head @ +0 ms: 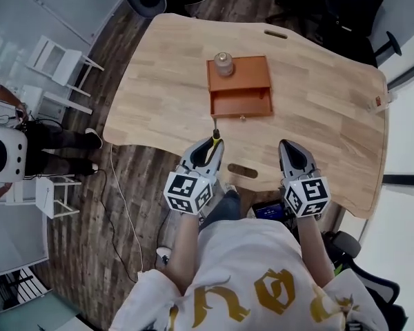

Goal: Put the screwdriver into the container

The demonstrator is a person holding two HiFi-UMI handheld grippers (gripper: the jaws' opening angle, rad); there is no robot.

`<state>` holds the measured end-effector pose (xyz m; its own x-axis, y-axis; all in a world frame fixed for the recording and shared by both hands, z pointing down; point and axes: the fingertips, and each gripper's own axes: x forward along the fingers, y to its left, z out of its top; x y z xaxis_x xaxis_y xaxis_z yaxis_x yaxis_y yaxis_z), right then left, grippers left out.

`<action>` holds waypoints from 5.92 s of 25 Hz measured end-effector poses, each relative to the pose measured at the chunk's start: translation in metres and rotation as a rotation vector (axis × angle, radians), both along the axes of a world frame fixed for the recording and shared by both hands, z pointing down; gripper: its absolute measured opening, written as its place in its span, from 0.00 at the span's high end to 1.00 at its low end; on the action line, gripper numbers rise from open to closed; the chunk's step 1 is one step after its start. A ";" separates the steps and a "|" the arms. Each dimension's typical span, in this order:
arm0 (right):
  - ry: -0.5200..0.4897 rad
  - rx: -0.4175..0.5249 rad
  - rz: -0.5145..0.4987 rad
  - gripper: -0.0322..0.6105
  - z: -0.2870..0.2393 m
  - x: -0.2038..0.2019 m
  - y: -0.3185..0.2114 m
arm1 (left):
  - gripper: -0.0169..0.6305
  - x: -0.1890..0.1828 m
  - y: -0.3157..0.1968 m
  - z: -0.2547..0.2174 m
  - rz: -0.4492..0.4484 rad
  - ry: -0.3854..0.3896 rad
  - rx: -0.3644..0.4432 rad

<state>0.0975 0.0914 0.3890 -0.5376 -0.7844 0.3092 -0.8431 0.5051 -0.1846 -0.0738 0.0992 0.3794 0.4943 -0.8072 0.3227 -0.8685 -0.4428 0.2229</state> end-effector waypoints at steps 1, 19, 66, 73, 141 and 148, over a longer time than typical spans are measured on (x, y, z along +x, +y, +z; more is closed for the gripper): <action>0.002 -0.006 0.006 0.93 0.001 -0.004 -0.011 | 0.86 -0.004 -0.012 0.002 0.011 -0.005 -0.004; 0.083 -0.066 0.075 0.93 0.019 -0.074 -0.106 | 0.86 -0.051 -0.138 0.037 0.164 0.069 -0.076; -0.022 -0.119 0.100 0.93 0.045 -0.024 -0.134 | 0.86 -0.001 -0.164 0.031 0.229 -0.070 -0.052; -0.022 -0.134 0.092 0.93 0.052 -0.026 -0.145 | 0.86 0.000 -0.168 0.045 0.257 -0.127 -0.065; -0.073 -0.350 0.097 0.93 0.135 -0.008 -0.174 | 0.86 0.036 -0.172 0.219 0.679 -0.791 -0.464; -0.064 -0.356 0.102 0.93 0.137 -0.005 -0.171 | 0.86 0.033 -0.171 0.230 0.684 -0.869 -0.525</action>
<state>0.0927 -0.0797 0.5258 -0.4892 -0.6847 0.5402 -0.8668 0.3134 -0.3877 -0.0404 -0.0714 0.6092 0.2233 -0.1377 0.9650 -0.4406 -0.8973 -0.0261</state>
